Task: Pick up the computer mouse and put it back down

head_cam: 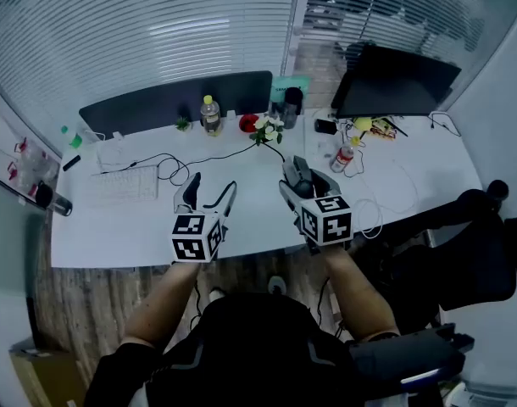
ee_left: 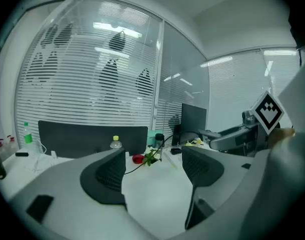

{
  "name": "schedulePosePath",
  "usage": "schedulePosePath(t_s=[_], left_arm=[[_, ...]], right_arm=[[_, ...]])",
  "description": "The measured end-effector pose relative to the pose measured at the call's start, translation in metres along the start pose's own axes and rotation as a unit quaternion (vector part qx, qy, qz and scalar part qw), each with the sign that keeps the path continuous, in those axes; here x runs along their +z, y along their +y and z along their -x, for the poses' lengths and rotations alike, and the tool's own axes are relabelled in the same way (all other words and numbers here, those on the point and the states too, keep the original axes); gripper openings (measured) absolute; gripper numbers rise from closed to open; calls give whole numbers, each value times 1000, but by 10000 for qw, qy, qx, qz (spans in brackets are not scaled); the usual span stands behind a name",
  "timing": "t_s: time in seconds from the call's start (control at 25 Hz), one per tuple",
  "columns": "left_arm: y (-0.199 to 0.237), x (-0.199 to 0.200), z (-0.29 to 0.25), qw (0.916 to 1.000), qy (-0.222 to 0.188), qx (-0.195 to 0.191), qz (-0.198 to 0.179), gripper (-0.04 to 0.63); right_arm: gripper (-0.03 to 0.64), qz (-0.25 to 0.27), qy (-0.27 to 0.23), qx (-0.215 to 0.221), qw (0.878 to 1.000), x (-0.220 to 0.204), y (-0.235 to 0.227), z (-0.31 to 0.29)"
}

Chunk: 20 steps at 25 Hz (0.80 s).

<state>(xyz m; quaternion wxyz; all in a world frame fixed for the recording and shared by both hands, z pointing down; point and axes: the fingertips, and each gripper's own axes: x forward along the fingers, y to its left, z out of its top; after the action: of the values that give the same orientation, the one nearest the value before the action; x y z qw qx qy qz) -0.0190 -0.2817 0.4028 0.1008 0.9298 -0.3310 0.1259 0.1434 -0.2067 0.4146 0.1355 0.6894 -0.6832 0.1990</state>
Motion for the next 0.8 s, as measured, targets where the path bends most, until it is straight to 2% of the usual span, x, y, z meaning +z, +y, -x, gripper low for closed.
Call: schedulePosePath(t_s=[0.36,0.8], left_arm=[[-36,13,-24,9991,-36,-380,-204,368],[-56,21,-33,9985,-115,-481,-251,368]], right_arm=[[304,-282,-231,-599,9975,4,-57,34],[304,-371,-261,-667,9967,0,-72,45]])
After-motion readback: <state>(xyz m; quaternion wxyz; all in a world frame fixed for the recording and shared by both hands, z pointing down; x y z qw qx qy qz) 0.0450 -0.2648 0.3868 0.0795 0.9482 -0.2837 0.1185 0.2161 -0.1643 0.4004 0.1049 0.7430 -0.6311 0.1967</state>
